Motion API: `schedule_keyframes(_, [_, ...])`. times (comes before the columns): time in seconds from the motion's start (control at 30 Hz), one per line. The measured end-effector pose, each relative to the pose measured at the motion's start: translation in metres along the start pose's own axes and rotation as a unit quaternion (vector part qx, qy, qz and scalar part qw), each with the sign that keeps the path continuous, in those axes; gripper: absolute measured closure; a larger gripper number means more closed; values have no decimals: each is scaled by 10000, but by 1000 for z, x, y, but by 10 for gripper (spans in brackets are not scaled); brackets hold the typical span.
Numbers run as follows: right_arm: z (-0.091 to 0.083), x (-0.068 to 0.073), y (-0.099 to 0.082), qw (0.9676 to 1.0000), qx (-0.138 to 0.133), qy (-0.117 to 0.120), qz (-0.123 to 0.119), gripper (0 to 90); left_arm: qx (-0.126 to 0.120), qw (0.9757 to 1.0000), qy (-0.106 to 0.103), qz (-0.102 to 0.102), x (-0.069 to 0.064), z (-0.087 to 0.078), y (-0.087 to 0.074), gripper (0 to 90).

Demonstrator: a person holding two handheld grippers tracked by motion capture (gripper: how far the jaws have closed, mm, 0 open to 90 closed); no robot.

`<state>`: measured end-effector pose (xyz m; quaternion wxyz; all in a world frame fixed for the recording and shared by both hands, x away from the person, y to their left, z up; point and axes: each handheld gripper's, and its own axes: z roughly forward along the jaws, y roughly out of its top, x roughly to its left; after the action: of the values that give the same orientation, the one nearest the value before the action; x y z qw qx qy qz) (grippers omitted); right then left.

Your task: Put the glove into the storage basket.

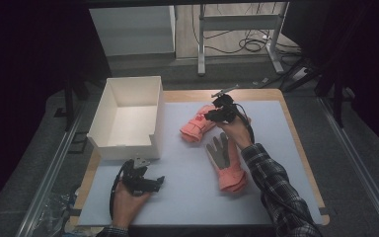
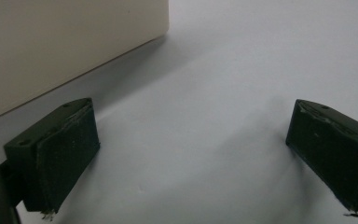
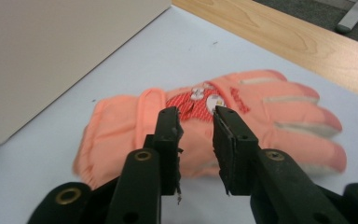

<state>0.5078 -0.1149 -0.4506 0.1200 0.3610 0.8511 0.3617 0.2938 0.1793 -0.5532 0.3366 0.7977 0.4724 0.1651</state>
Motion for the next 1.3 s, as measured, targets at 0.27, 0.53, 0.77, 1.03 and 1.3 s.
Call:
schedule_keyframes(0.27, [42,-3,7,9982,406,-287,-322,492,3,10000,3,5,0,0,0,21])
schedule_keyframes(0.53, [61,-7,-3,9963,741,-346,-272,725,0,10000,5,7,0,0,0,21])
schedule_keyframes(0.77, [59,-6,-5,9957,760,-438,-304,878,0,10000,5,8,0,0,0,22])
schedule_keyframes(1.03, [43,-10,-1,9983,455,-335,-167,891,1,10000,4,6,0,0,0,21])
schedule_keyframes(1.3, [18,-12,5,9992,259,-204,-234,892,0,10000,5,4,0,0,0,22])
